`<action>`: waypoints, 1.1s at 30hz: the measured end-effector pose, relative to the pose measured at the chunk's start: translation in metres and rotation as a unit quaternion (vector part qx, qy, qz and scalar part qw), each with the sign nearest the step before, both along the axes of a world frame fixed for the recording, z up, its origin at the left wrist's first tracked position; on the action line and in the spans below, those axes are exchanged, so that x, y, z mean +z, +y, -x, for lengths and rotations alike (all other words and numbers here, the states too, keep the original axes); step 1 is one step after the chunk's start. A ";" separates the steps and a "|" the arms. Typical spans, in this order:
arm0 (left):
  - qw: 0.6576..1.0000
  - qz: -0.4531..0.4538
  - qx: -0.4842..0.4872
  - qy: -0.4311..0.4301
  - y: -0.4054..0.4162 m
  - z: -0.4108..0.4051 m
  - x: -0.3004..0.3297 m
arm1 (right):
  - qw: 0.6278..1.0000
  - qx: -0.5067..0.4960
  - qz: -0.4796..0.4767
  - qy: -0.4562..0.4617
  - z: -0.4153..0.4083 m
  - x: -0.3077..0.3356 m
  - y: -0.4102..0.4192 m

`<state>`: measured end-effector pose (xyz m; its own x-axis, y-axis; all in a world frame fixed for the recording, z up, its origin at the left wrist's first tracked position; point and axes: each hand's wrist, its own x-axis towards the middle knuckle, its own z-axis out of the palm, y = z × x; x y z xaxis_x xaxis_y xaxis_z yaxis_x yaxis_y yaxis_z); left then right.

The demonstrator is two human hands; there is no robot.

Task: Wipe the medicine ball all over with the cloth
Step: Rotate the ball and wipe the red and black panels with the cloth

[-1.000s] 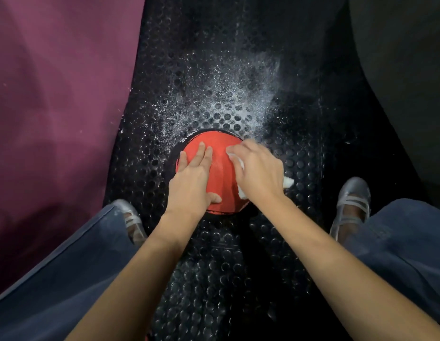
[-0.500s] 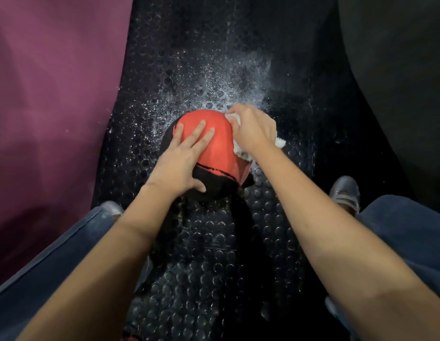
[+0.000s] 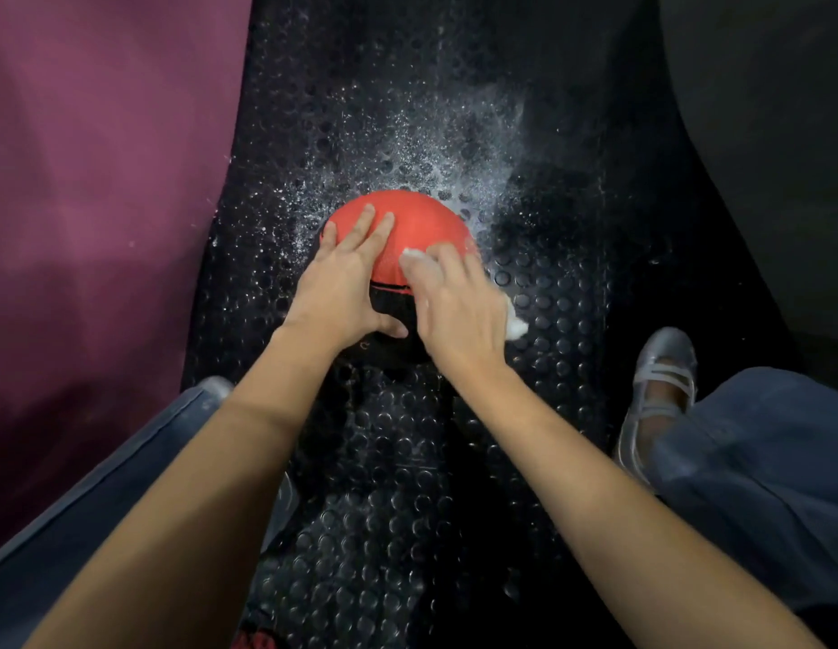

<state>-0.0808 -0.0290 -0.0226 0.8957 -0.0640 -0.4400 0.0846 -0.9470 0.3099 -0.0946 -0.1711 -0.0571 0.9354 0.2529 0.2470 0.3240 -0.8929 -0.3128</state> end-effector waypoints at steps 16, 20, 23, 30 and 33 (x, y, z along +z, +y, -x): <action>0.998 0.015 0.053 0.001 0.007 0.008 -0.003 | 0.990 -0.112 -0.086 -0.010 -0.012 -0.012 0.005; 0.999 -0.035 0.026 0.003 0.009 0.010 0.000 | 0.997 -0.044 -0.044 -0.040 0.003 -0.017 0.004; 0.990 -0.113 -0.074 -0.037 -0.001 0.014 0.005 | 0.997 -0.036 -0.050 -0.039 -0.003 -0.011 0.005; 0.995 -0.086 -0.038 0.015 0.011 0.014 0.010 | 0.998 0.015 -0.011 -0.063 0.014 -0.019 0.005; 0.996 -0.082 -0.037 0.010 0.012 0.017 0.009 | 0.993 -0.078 -0.091 -0.017 0.003 -0.014 0.014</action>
